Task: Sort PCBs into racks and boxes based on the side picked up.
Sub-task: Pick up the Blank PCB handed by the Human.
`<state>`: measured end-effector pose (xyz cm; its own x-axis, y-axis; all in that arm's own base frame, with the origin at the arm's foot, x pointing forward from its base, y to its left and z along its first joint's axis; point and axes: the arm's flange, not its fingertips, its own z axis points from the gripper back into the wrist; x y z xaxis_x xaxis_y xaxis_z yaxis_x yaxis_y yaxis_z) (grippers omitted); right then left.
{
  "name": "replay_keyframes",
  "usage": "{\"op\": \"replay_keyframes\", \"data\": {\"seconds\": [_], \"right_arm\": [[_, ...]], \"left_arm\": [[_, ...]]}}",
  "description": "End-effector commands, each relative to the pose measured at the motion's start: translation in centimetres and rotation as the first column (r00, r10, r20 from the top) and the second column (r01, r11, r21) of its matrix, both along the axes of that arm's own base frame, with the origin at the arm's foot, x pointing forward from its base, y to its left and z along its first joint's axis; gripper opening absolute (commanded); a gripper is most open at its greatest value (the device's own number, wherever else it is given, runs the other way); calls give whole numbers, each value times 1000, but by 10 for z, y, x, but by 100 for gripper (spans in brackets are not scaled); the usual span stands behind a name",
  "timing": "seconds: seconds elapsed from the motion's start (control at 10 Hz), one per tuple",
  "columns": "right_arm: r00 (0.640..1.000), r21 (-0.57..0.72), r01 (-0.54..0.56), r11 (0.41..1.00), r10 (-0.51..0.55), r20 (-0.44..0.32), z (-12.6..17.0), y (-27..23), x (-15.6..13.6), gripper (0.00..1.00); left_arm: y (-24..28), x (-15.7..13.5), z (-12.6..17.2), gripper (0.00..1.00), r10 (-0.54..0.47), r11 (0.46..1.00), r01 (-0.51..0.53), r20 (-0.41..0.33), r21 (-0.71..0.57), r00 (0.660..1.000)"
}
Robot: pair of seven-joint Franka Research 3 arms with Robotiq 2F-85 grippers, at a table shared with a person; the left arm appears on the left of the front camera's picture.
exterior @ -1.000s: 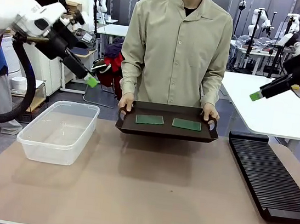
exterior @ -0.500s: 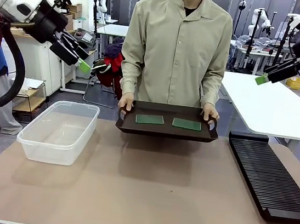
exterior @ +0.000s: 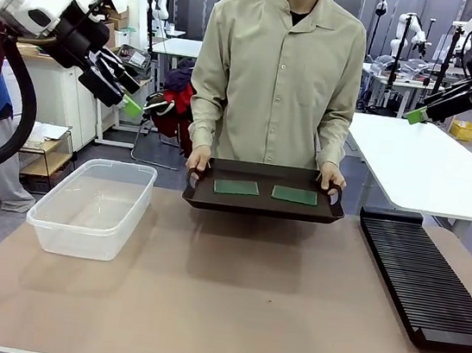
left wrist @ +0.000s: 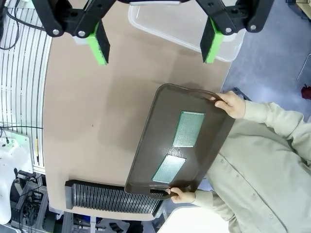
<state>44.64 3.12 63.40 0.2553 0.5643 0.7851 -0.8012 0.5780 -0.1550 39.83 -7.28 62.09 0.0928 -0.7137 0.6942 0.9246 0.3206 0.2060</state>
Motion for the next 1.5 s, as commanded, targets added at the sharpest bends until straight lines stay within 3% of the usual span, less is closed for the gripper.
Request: {"op": "replay_keyframes", "data": {"seconds": [0.0, 1.4], "right_arm": [[1000, 2, 1, 1000, -1, 0, 0, -1, 0, 100], [1000, 2, 1, 1000, -1, 0, 0, -1, 0, 100]], "left_arm": [[-1, -1, 4, 100, -22, 1000, 22, 13, -16, 1000], [-1, -1, 4, 100, -22, 1000, 22, 13, -16, 1000]]}}
